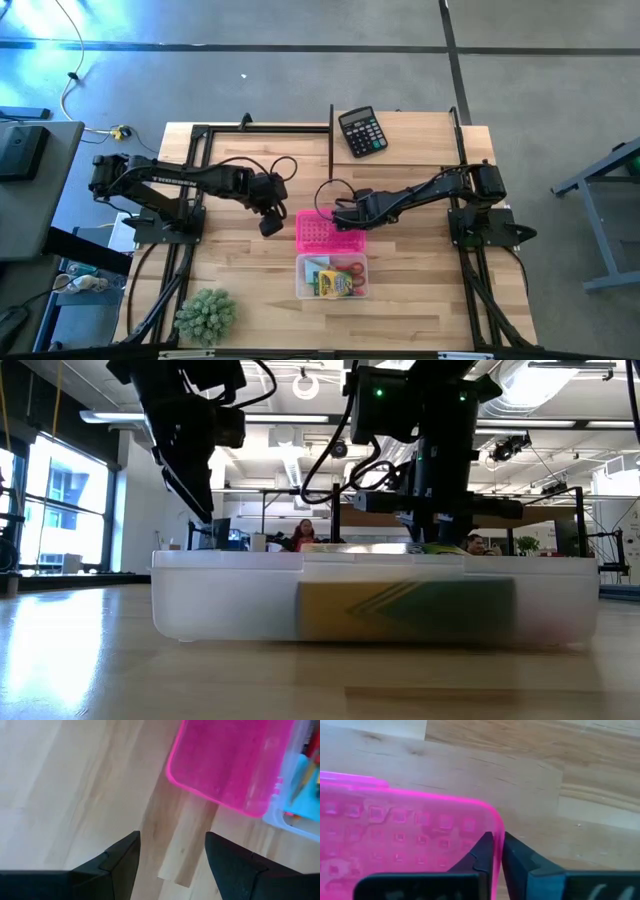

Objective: Pack school essentials
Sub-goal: Close the supply box

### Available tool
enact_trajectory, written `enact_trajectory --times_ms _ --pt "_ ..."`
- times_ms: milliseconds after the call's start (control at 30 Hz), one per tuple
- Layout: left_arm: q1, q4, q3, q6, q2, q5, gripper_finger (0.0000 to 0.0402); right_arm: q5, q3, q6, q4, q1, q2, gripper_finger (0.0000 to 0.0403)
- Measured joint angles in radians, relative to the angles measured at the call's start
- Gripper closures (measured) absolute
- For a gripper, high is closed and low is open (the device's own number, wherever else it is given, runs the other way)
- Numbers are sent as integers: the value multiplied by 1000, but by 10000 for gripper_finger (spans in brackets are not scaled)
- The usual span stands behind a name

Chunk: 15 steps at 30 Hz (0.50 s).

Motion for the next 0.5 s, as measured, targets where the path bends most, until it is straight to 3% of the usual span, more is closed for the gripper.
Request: enact_trajectory --times_ms 167,500 --pt "56 0 0 39 0 98 190 10 0 16 1 11 0 396" --pt "125 0 0 87 0 176 190 44 0 115 0 45 0 400"
